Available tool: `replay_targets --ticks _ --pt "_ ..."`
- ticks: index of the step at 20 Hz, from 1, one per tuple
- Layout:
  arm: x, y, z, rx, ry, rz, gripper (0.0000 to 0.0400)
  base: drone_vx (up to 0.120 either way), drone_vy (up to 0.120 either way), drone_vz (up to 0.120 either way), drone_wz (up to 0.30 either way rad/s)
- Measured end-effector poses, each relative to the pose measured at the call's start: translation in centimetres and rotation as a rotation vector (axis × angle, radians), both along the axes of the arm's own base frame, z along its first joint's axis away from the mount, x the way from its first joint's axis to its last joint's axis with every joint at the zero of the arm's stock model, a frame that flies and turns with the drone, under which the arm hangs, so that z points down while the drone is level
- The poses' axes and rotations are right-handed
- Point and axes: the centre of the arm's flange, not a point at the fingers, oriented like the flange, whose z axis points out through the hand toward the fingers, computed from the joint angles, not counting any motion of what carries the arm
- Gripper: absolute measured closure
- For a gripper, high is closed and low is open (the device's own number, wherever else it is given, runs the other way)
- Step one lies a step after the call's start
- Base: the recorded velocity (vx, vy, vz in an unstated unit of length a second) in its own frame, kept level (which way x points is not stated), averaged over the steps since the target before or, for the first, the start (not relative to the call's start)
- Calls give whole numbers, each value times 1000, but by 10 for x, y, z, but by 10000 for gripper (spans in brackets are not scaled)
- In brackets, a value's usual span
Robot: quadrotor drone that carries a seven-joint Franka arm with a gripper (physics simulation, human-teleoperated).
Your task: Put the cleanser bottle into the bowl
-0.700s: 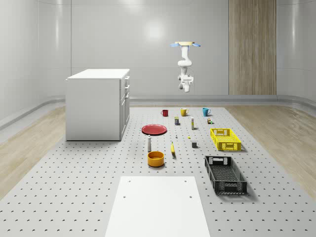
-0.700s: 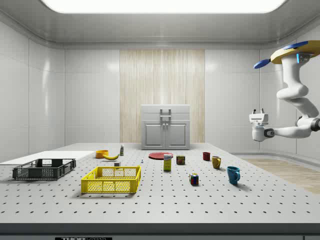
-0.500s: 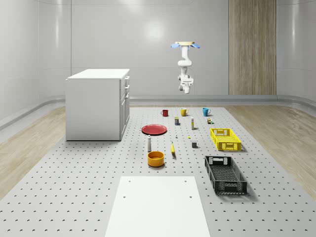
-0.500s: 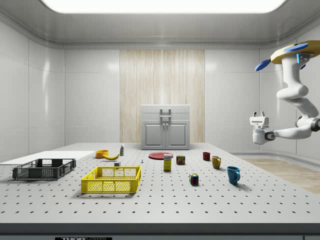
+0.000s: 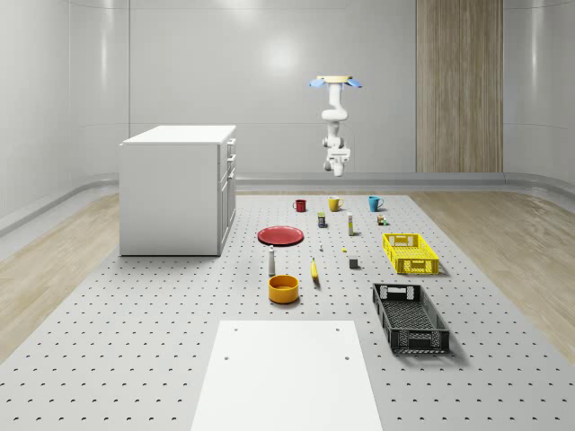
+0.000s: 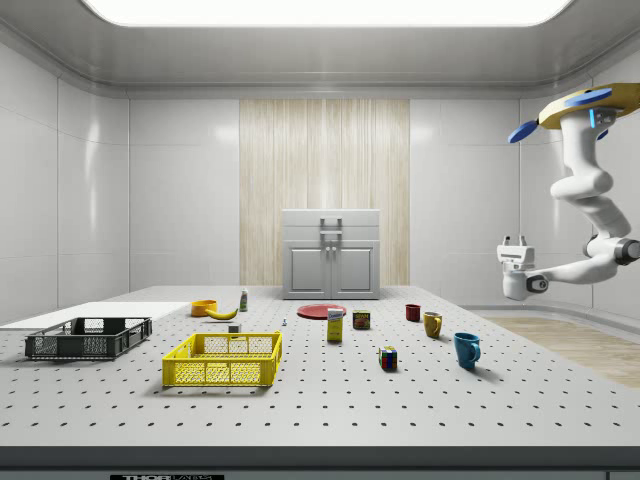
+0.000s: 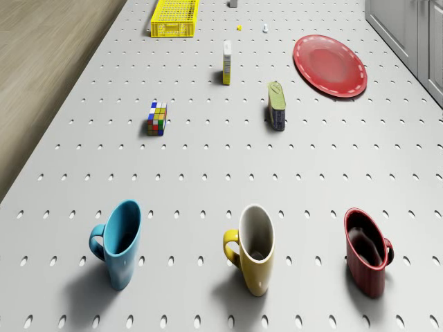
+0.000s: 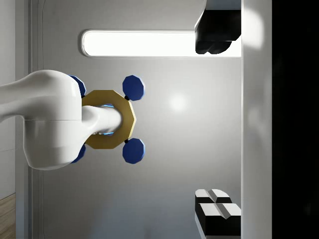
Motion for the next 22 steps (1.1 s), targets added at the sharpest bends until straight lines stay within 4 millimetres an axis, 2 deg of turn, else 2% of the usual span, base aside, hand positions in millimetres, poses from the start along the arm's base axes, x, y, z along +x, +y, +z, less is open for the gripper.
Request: replay_targets --ticks 3,22 --pt "0 0 6 0 -2 0 0 13 -120 0 0" --pt "0 0 12 -2 -17 0 0 120 -120 0 0"
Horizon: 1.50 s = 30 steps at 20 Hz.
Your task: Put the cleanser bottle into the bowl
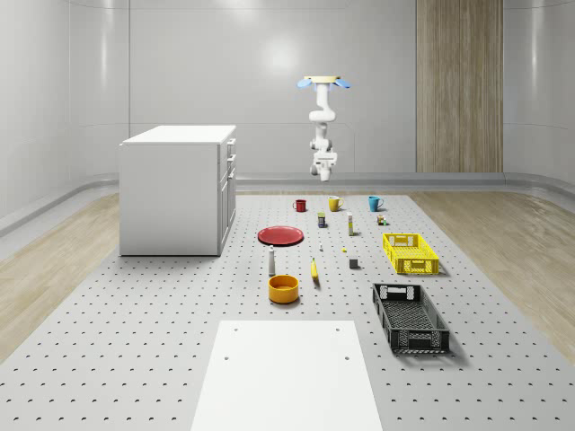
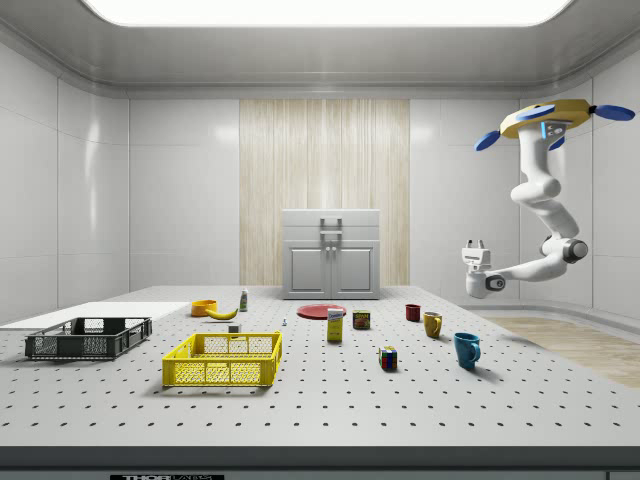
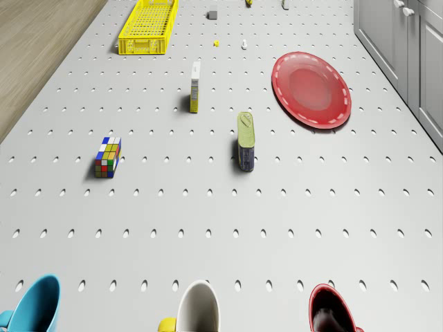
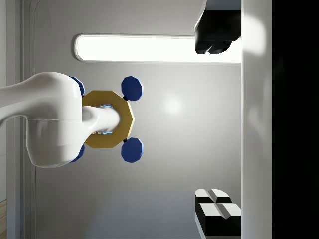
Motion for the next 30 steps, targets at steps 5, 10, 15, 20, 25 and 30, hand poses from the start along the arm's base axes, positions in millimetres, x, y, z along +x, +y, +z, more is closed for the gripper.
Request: replay_targets --ticks 5,10,15,20,25,30 --pt "0 0 0 -2 -4 0 0 120 -120 0 0" --pt "-1 1 0 -7 -8 0 0 120 -120 0 0" --pt "-1 2 0 -19 -11 0 0 120 -8 0 0" --pt "-2 5 0 -46 -15 -1 0 120 0 0 0" --pt "-2 11 -1 -108 -19 -2 0 120 0 0 0" --pt "-2 25 -3 -253 -22 -5 0 120 0 0 0"
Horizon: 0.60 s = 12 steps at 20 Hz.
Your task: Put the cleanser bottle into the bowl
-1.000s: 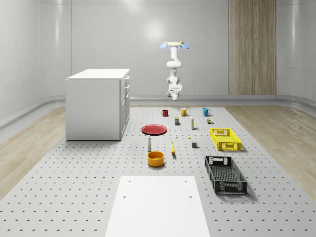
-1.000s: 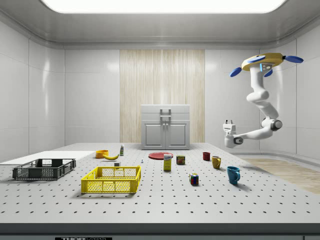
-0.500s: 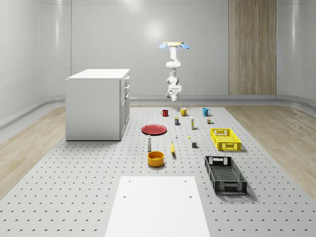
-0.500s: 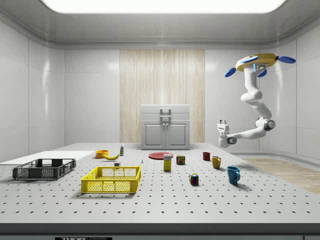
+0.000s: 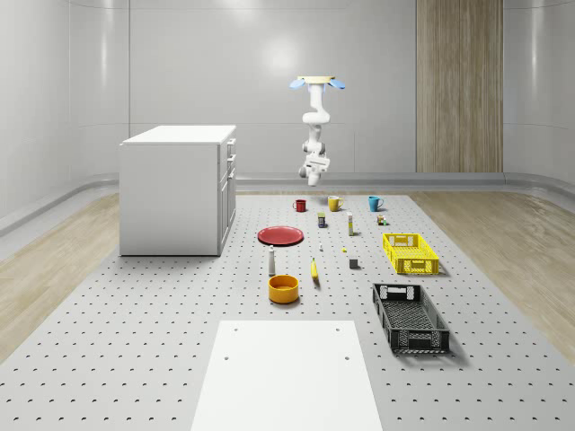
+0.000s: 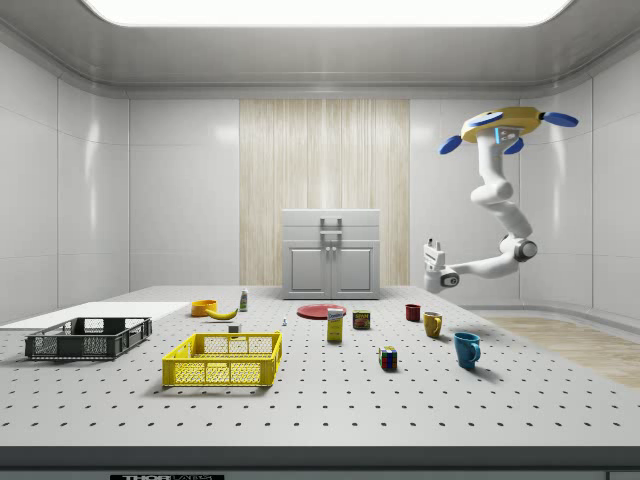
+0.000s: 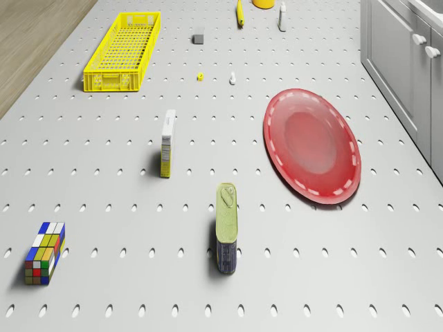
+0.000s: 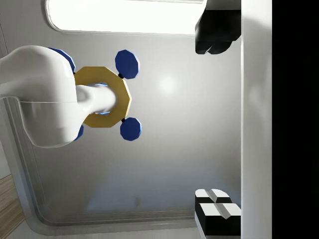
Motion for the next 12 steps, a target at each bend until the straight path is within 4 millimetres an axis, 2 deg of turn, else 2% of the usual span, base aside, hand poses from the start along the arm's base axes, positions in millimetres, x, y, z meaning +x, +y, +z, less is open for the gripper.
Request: replay_targets --ticks 4,7,9,12 --pt "0 22 -9 -240 -2 -7 0 120 0 0 0" --pt "0 46 -27 -541 -3 -17 0 120 0 0 0" --pt "1 62 -49 -814 -4 -25 0 120 0 0 0" --pt "3 74 -97 -1310 -3 -42 0 120 0 0 0"
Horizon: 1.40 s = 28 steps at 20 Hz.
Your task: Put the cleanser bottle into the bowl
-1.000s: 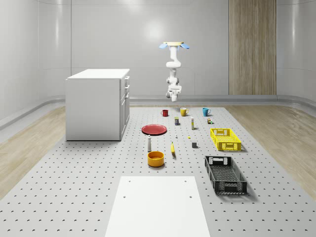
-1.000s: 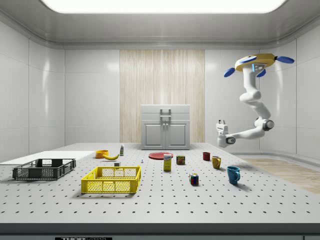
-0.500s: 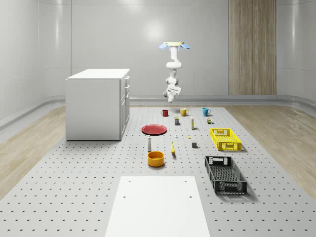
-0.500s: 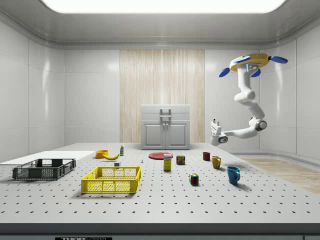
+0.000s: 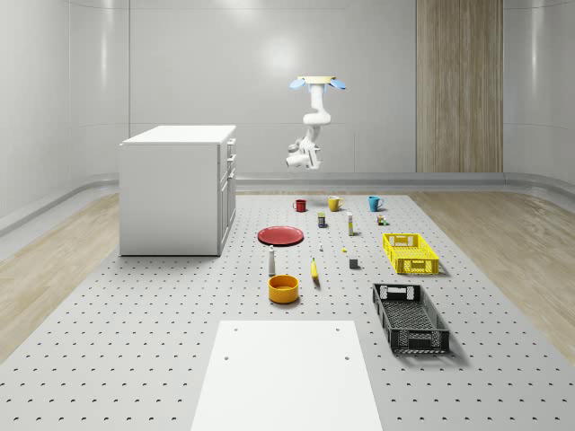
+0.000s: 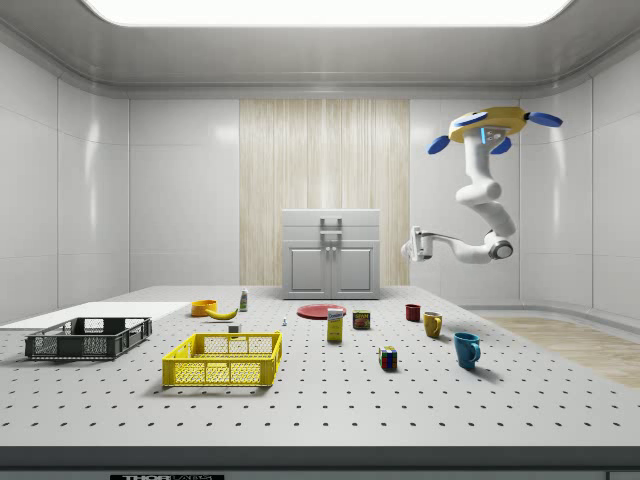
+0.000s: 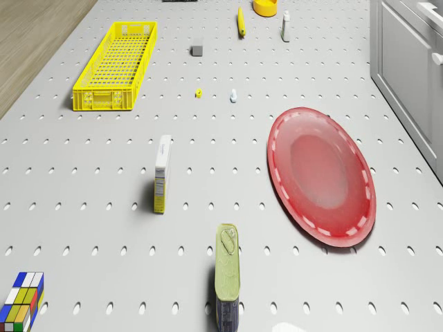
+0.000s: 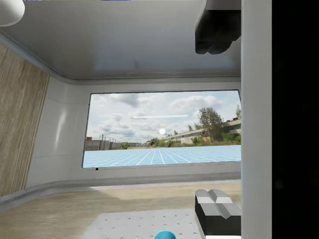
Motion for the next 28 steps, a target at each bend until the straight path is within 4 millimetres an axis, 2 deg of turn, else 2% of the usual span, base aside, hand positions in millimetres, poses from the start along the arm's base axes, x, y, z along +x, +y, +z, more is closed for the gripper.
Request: replay_targets --ticks 2,5,7,10,15,22,28 --pt "1 -6 -33 -344 0 -13 0 120 0 0 0" --pt "2 -29 -70 -789 0 -29 0 120 0 0 0" --pt "3 -46 -84 -1011 1 -37 0 120 0 0 0" --pt "3 -67 -94 -1241 3 -43 0 120 0 0 0" --pt "3 -86 -99 -1438 6 -46 0 120 0 0 0" --pt "3 -95 -100 -1536 8 -47 0 120 0 0 0" --pt "3 -98 -101 -1561 9 -47 0 120 -113 0 0"
